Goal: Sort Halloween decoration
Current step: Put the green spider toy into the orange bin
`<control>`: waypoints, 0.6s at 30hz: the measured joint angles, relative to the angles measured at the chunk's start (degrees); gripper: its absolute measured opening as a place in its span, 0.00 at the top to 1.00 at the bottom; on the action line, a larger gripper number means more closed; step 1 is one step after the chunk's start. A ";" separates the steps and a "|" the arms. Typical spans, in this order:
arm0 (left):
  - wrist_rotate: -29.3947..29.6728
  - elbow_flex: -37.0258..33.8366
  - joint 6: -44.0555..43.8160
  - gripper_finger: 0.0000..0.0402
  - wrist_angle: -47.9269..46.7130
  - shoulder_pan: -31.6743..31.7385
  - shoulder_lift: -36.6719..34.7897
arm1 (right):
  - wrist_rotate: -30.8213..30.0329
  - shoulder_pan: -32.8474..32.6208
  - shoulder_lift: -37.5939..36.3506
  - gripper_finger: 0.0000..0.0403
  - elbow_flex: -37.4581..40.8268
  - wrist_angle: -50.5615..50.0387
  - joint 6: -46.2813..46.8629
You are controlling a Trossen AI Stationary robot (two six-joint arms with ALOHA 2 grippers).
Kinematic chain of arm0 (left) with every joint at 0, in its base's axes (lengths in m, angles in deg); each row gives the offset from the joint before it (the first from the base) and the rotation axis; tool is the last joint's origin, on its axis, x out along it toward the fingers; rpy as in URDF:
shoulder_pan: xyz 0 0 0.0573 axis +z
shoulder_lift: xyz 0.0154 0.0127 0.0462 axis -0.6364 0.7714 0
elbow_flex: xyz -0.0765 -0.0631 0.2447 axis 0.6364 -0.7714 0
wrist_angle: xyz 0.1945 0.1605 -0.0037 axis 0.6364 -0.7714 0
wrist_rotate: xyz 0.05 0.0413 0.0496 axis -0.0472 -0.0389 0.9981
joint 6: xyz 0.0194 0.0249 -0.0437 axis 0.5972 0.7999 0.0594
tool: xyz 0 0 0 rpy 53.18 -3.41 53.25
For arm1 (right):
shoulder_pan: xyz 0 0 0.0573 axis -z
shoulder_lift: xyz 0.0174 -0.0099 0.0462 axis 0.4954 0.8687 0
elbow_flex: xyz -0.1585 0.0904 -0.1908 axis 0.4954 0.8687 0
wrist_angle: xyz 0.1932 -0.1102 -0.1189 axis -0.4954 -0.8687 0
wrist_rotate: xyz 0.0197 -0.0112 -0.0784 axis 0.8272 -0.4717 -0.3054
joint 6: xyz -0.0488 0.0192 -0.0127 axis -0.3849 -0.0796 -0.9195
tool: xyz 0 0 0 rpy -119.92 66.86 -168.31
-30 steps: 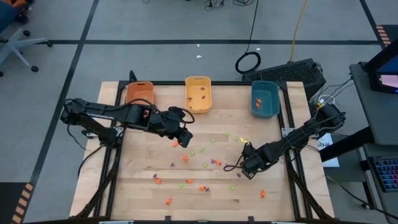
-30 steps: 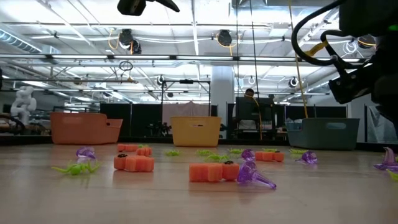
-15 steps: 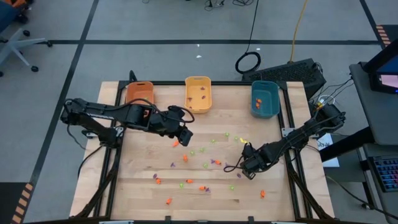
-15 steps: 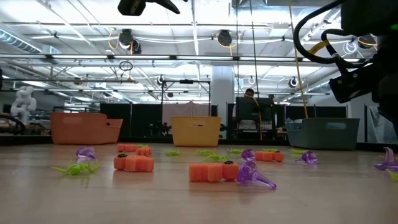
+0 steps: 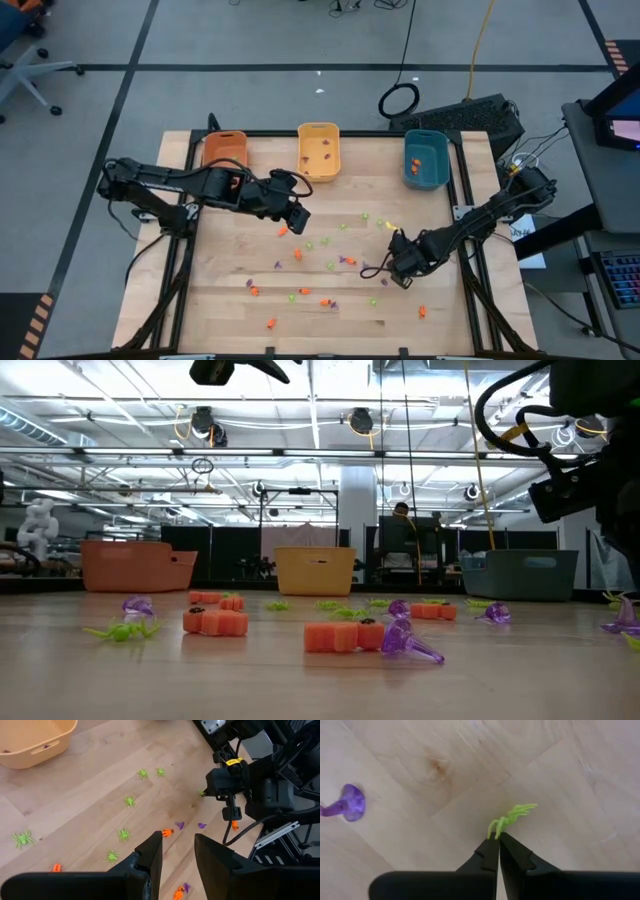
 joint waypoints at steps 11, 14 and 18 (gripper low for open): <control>1.40 0.00 0.07 0.72 0.87 0.00 0.00 | 1.26 0.02 -15.26 1.00 -0.04 2.33 -9.25; 2.03 0.00 0.17 0.72 2.46 0.00 0.00 | 1.31 0.02 -19.50 1.00 -0.08 6.64 -15.83; 3.17 0.00 1.85 0.72 6.21 0.00 0.00 | 1.24 0.13 -23.54 1.00 -0.13 14.90 -23.82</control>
